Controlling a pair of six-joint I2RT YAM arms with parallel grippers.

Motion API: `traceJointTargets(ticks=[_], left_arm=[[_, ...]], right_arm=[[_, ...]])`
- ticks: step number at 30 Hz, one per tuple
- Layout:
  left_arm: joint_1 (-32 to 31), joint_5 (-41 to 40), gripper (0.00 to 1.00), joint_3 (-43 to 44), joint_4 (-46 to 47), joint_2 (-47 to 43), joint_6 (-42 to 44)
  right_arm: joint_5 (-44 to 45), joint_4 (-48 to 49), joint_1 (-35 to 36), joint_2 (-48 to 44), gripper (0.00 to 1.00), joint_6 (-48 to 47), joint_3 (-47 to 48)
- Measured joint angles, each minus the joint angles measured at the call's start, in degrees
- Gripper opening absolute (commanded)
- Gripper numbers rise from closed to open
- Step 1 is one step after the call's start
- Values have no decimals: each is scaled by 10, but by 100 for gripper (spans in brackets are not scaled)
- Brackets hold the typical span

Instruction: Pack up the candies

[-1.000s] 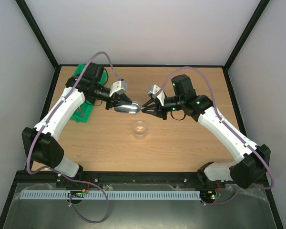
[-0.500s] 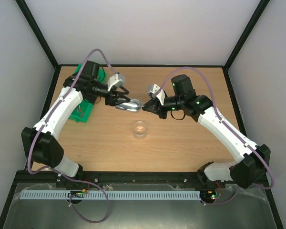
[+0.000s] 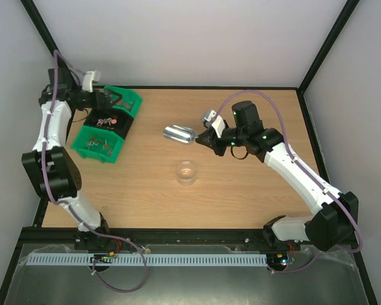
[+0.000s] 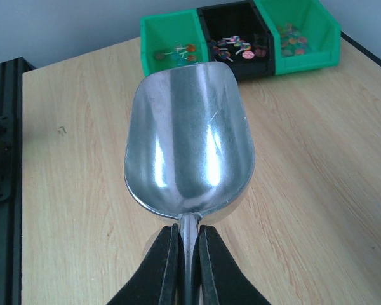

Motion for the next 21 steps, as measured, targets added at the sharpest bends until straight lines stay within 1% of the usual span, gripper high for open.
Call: traceJointTargets(ticks=[2, 4, 7, 9, 14, 16, 18, 21], left_arm=[[35, -21, 99, 34, -1, 46, -21], [64, -61, 99, 52, 8, 81, -39], [92, -105, 99, 54, 19, 104, -43], [105, -143, 99, 79, 11, 127, -31], [113, -221, 99, 196, -26, 216, 37], [112, -250, 99, 209, -33, 239, 57], [110, -275, 97, 210, -37, 255, 71], [106, -306, 89, 211, -47, 283, 94]], right_arm=[[5, 2, -3, 0, 1, 0, -1], [10, 3, -5, 0, 1, 0, -2], [14, 5, -8, 0, 1, -2, -2], [16, 6, -9, 0, 1, -3, -2], [20, 7, -16, 1, 1, -5, -2], [24, 7, -17, 2, 1, -7, -2], [27, 7, -19, 3, 1, -9, -2], [30, 7, -21, 10, 1, -11, -2]])
